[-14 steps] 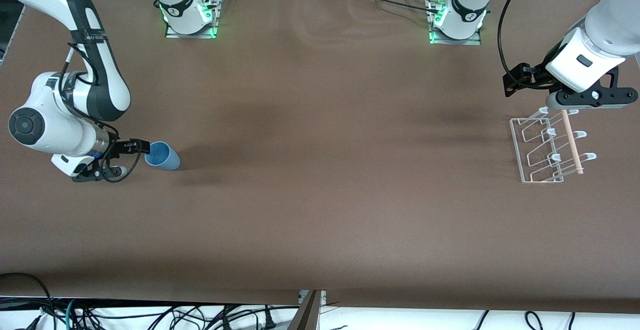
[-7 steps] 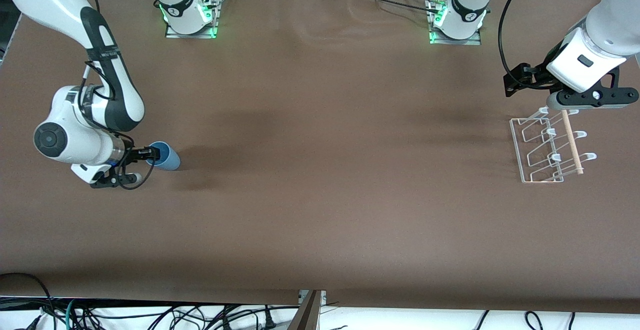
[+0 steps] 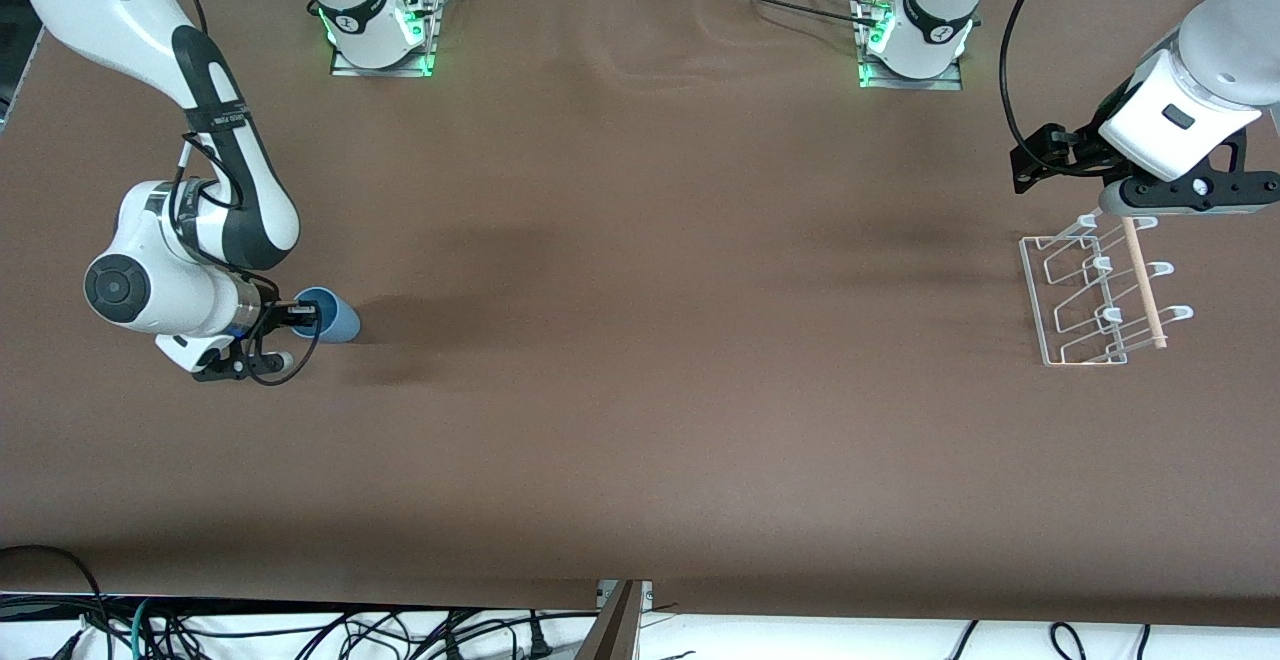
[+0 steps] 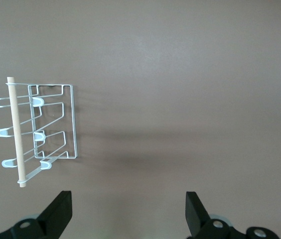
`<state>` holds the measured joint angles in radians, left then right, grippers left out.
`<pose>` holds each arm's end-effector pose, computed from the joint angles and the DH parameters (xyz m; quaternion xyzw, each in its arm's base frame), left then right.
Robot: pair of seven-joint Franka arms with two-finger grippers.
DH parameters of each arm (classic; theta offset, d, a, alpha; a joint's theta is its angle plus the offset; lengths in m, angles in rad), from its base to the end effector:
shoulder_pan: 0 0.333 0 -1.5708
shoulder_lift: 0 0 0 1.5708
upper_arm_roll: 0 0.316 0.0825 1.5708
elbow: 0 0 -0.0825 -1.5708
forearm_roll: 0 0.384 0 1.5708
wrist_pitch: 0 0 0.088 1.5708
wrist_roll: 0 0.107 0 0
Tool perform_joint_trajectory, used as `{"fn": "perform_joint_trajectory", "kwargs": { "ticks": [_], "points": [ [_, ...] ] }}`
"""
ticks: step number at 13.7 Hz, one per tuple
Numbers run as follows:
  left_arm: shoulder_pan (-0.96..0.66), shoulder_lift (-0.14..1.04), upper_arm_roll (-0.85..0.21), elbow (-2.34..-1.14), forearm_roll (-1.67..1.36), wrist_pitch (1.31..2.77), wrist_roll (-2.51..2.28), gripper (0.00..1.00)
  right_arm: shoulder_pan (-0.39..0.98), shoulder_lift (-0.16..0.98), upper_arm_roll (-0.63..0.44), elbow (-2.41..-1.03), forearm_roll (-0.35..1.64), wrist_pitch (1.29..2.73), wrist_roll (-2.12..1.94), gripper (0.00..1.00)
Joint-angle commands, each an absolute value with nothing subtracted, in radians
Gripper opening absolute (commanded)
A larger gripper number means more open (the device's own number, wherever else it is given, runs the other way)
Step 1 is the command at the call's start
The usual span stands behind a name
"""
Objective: Transfer cup to left arm and place on rack
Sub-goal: 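Close the right gripper on the blue cup's rim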
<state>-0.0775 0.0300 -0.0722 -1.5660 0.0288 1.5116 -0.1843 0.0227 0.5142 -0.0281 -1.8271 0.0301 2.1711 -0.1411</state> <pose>0.5509 -0.0792 0.6052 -0.9989 -0.0175 0.0393 0.0201 0.6289 -0.0012 0.2391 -0.9946 -0.0593 0.0843 0.0108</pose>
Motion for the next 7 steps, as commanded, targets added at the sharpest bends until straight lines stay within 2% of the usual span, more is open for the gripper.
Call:
{"fn": "perform_joint_trajectory", "kwargs": {
  "ticks": [1, 4, 7],
  "points": [
    [-0.072, 0.037, -0.072, -1.545, 0.044, 1.5, -0.17, 1.0, 0.037, 0.506, -0.002, -1.771, 0.063, 2.093, -0.063, 0.0],
    [-0.078, 0.087, -0.074, -1.543, -0.021, 1.48, -0.166, 1.0, 0.041, 0.52, 0.06, -1.622, 0.177, 1.867, 0.116, 0.0],
    [-0.075, 0.106, -0.072, -1.543, -0.132, 1.462, -0.166, 1.0, 0.096, 0.52, 0.084, -1.577, 0.406, 1.848, 0.269, 0.0]
  ]
}}
